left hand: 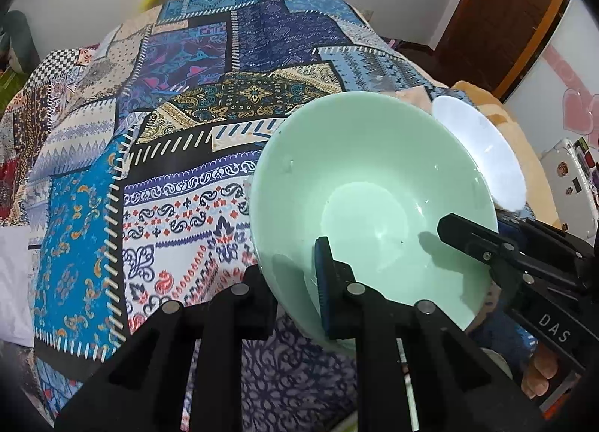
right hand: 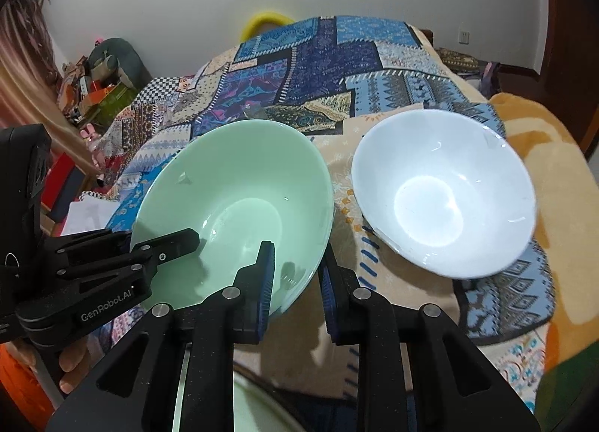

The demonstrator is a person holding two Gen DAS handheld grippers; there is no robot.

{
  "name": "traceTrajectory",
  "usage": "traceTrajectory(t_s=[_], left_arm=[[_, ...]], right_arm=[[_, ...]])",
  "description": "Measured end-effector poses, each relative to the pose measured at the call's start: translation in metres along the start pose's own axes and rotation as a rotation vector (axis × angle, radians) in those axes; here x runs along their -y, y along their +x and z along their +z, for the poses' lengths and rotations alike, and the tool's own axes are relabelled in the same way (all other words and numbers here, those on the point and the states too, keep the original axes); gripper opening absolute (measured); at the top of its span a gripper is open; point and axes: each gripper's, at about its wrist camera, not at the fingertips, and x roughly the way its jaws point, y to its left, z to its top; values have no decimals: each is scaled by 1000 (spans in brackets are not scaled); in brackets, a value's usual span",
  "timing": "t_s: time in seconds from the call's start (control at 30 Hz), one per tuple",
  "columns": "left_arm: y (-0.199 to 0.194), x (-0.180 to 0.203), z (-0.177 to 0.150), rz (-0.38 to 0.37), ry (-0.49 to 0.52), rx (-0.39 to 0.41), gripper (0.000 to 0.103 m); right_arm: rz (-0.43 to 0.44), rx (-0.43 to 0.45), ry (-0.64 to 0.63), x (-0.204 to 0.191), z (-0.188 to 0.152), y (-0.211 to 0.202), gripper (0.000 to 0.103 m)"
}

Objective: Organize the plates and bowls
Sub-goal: 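Carry the mint green bowl with both tools and lower it into the pale pink bowl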

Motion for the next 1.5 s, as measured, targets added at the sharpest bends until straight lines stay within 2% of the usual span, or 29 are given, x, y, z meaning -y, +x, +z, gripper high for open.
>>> traceTrajectory(t_s=[0.3,0.77,1.1,1.5], left_arm=[[-48,12,-13,-13,-7,57,17],[-132,18,-57,-15,-21,136,17],[-178,2,-99,-1,-59,177,17],[-213,-29,-148,38,-117,207,17]], right_arm=[[14,55,1,-13,-6,-41,21],[31,105,-34,-52,-26,-82,21],[69,115,-73,-84,-46,-95,21],[126,96,-133,-127,-72,-92,21]])
